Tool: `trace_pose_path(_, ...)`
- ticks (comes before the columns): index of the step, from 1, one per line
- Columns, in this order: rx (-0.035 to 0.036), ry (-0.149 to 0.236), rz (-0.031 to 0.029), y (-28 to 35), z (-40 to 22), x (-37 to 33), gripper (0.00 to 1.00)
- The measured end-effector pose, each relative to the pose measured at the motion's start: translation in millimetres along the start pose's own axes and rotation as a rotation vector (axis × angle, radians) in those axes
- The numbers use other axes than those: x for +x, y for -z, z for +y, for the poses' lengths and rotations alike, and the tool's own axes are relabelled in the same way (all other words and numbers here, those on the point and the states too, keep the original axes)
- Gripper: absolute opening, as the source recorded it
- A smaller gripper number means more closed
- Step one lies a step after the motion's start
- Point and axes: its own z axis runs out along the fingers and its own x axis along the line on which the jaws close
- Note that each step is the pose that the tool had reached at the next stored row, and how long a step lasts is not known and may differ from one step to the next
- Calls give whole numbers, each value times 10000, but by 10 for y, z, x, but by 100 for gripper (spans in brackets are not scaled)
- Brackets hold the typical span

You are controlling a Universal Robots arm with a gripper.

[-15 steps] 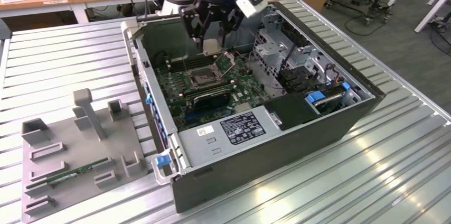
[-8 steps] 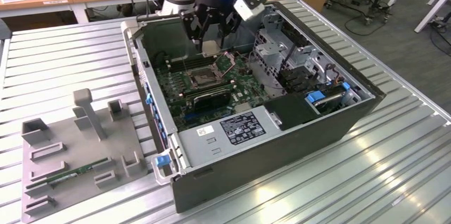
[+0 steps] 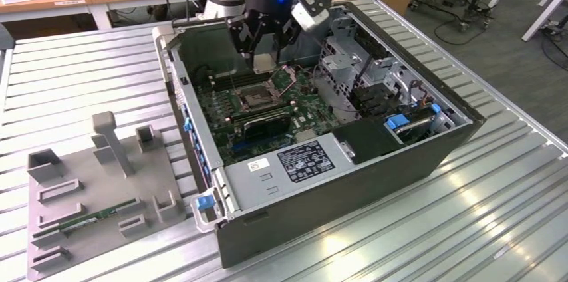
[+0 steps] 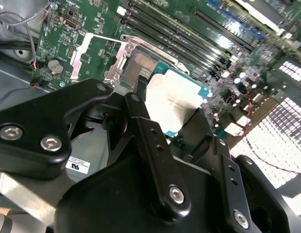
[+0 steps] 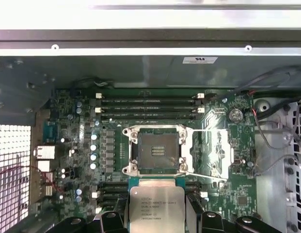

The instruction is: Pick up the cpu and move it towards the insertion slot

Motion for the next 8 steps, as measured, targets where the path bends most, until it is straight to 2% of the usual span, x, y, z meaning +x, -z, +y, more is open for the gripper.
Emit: trace_pose_path(8,-8,0,1,-115,79,-16,55)
